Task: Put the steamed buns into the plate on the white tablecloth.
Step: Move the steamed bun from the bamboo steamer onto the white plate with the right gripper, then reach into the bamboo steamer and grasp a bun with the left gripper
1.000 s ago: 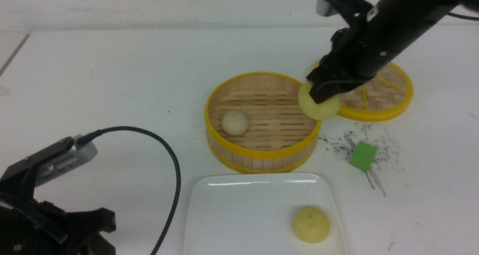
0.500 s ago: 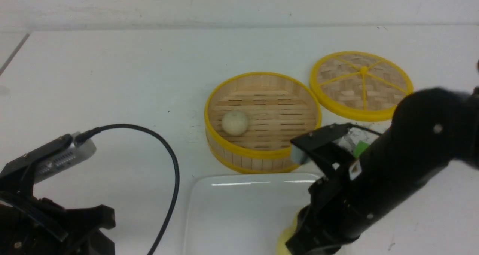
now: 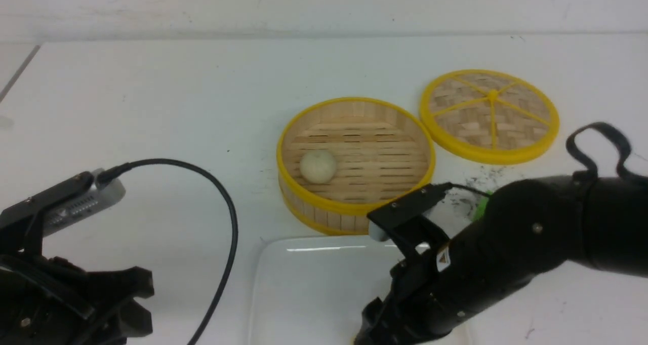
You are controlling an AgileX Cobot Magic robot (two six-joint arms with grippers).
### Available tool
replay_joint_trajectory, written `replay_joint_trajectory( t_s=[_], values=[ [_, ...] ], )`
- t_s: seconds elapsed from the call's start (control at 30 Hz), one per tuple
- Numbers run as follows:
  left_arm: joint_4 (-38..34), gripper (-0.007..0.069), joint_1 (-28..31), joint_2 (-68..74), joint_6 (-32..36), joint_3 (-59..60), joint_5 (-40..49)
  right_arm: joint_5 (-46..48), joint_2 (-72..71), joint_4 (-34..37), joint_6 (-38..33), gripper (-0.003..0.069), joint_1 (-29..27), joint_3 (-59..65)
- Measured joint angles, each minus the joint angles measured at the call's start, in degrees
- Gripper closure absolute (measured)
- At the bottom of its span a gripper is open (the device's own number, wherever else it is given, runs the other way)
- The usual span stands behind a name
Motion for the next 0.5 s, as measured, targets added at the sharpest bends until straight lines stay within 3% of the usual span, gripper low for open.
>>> replay_joint_trajectory(
  t_s=[0.1, 0.27, 0.43, 0.47, 0.5],
  values=[
    [-0.1, 0.0382, 0.0, 0.0, 0.0, 0.0, -0.2, 2.5, -3.2, -4.3, 1.6, 0.0171, -1.8, -2.3],
    [-0.2, 0.0382, 0.0, 0.1, 0.0, -2.0, 1.4, 8.4, -10.0, -12.9, 5.6, 0.0189, -6.1, -5.9],
    [-1.0, 0.0382, 0.0, 1.6, -0.1, -12.4, 6.6, 18.6, -21.6, -23.1, 10.7, 0.0374, -12.3, -7.1],
    [-1.0, 0.0382, 0.0, 1.7, -0.1, -12.8, 6.8, 19.1, -21.6, -23.1, 10.9, 0.0384, -12.3, -7.1],
    [-1.4, 0.0382, 0.0, 3.5, -0.1, -16.6, 7.7, 23.0, -26.0, -26.0, 12.2, 0.0484, -14.6, -7.1]
  ],
)
